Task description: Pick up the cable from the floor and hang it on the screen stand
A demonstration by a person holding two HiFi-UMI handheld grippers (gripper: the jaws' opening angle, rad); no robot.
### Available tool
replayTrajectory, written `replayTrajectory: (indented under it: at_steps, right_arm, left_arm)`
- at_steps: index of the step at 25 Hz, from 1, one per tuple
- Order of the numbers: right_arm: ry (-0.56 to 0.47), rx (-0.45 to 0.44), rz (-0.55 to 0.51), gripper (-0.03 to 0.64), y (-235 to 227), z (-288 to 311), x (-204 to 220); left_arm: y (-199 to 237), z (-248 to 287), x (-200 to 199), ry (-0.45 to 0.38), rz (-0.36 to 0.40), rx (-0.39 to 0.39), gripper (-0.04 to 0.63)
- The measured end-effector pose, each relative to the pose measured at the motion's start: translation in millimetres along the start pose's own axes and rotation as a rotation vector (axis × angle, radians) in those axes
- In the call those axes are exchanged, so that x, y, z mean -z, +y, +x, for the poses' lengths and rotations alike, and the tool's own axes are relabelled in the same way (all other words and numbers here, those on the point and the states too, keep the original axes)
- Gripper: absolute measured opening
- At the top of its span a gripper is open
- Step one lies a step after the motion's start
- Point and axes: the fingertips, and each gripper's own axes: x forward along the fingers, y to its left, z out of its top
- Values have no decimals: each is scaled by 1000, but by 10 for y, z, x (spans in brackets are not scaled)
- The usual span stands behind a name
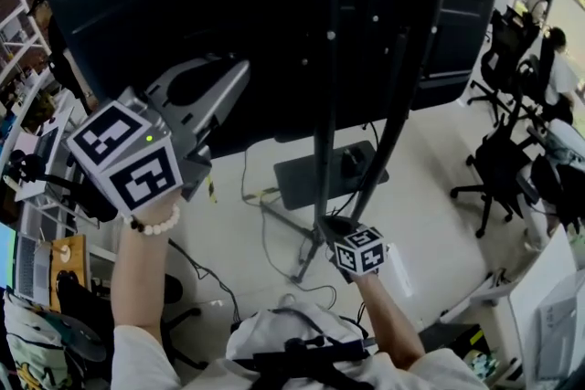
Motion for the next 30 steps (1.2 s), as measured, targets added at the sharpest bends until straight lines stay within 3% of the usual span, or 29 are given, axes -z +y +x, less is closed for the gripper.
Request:
replayTrajectory:
  at_steps: [3, 9, 12, 18, 24, 30]
  right_arm:
    - [-67, 31, -95, 21, 28, -458, -507]
    - [-139, 272, -418, 21, -338, -1141, -1561]
    - [-185, 323, -519, 21, -403, -1459, -2078]
    - [-265, 360, -626, 21, -355, -1791, -2797]
    - [-333, 402, -708, 21, -238, -1904, -3314]
    - [-475, 222, -652, 21, 126, -1923, -3790]
  left_arm:
    - [-39, -43, 70, -1, -4, -17, 17]
    - [-154, -196, 315, 11, -54, -65, 16]
    - [-282, -317, 508, 26, -80, -102, 17]
    - [-413, -629, 959, 69, -160, -164, 17]
    - [-427, -1049, 1150, 57, -203, -251, 17]
    - [-396, -1417, 1174, 19, -226, -323, 17]
